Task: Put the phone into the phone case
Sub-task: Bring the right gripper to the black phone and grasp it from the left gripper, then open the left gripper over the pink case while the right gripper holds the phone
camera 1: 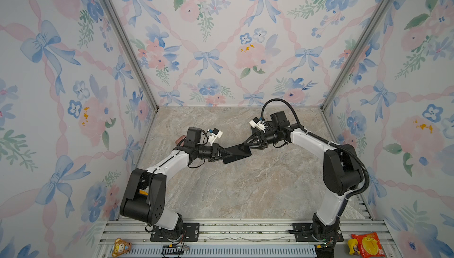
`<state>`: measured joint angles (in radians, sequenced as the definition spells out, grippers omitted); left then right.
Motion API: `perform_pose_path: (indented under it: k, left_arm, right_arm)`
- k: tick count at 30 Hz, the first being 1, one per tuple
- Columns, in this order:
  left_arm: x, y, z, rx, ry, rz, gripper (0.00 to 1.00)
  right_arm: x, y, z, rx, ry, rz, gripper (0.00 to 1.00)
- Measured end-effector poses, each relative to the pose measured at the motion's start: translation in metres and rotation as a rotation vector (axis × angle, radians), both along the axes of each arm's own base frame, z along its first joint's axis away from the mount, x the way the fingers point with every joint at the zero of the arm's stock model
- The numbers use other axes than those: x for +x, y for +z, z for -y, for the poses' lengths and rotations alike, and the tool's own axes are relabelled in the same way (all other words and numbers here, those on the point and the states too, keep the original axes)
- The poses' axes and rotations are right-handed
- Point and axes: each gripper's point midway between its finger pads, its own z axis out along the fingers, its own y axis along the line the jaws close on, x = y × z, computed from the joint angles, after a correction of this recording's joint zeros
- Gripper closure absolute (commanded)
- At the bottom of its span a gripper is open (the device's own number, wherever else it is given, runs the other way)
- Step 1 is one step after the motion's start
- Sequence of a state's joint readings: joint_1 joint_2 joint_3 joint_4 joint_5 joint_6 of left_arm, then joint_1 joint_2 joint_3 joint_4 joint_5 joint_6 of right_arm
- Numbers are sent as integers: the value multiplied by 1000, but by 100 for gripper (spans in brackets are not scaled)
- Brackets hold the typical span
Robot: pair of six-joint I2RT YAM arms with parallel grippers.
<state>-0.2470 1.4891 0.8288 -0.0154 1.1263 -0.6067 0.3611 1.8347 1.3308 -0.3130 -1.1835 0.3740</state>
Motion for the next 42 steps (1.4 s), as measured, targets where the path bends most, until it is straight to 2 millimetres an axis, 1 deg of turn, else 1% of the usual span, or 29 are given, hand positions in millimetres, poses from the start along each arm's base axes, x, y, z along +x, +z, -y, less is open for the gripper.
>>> perform_pose_path:
  k: [1, 2, 5, 6, 7, 8, 9, 13, 15, 16, 18, 22, 24, 26, 28, 30, 34, 35, 37, 39, 40, 41, 42]
  left_arm:
    - [2, -3, -2, 7, 36, -6, 100]
    - [3, -7, -5, 11, 83, -12, 100]
    - [10, -17, -20, 23, 272, -44, 100]
    - [16, -17, -24, 19, 338, -51, 100]
    - [22, -17, -27, 9, 393, -54, 100]
    - [29, -14, -27, -3, 440, -51, 100]
    - [37, -12, -26, -21, 487, -49, 100]
    - [54, -3, -8, -115, 595, -34, 100]
    - [59, -3, 1, -158, 617, -41, 100]
    - [62, -4, 4, -182, 627, -47, 100]
    - [68, -5, 7, -230, 647, -55, 100]
    - [78, -6, 6, -325, 688, -69, 100]
    - [79, -5, 4, -365, 700, -71, 100]
    - [78, -3, 2, -392, 707, -67, 100]
    - [78, 4, 2, -423, 708, -57, 100]
    - [76, 10, 4, -447, 698, -46, 100]
    - [71, 15, 10, -471, 675, -41, 100]
    - [70, 16, 11, -474, 671, -38, 100]
    - [70, 16, 11, -473, 677, -39, 100]
    - [70, 15, 11, -472, 680, -40, 100]
    - [71, 15, 10, -475, 683, -49, 95]
    - [71, 14, 10, -478, 686, -62, 81]
    - [71, 15, 10, -477, 687, -62, 63]
  right_arm:
    - [9, 0, 7, 6, -68, -10, 25]
    - [17, 1, 17, 13, -148, -23, 27]
    - [39, 5, 54, 64, -433, -64, 27]
    - [44, 7, 64, 92, -522, -70, 27]
    - [44, 9, 67, 120, -581, -77, 28]
    - [43, 11, 64, 142, -615, -80, 28]
    - [40, 12, 56, 168, -640, -84, 27]
    - [17, 17, 7, 251, -641, -115, 27]
    - [11, 19, -13, 291, -630, -127, 27]
    - [11, 17, -19, 302, -634, -136, 27]
    - [16, 7, -25, 307, -658, -160, 29]
    - [27, -14, -28, 293, -711, -207, 32]
    - [29, -16, -27, 293, -729, -213, 32]
    - [31, -15, -26, 300, -735, -209, 35]
    - [32, -14, -26, 302, -737, -204, 40]
    - [37, -11, -31, 309, -734, -197, 46]
    - [52, -5, -51, 339, -714, -186, 67]
    - [55, -4, -54, 344, -713, -186, 71]
    - [58, -1, -56, 353, -710, -182, 83]
    - [58, 1, -57, 358, -708, -178, 91]
    - [58, 1, -57, 354, -705, -162, 95]
    - [57, 1, -57, 352, -701, -153, 98]
    - [57, 1, -58, 350, -698, -153, 100]
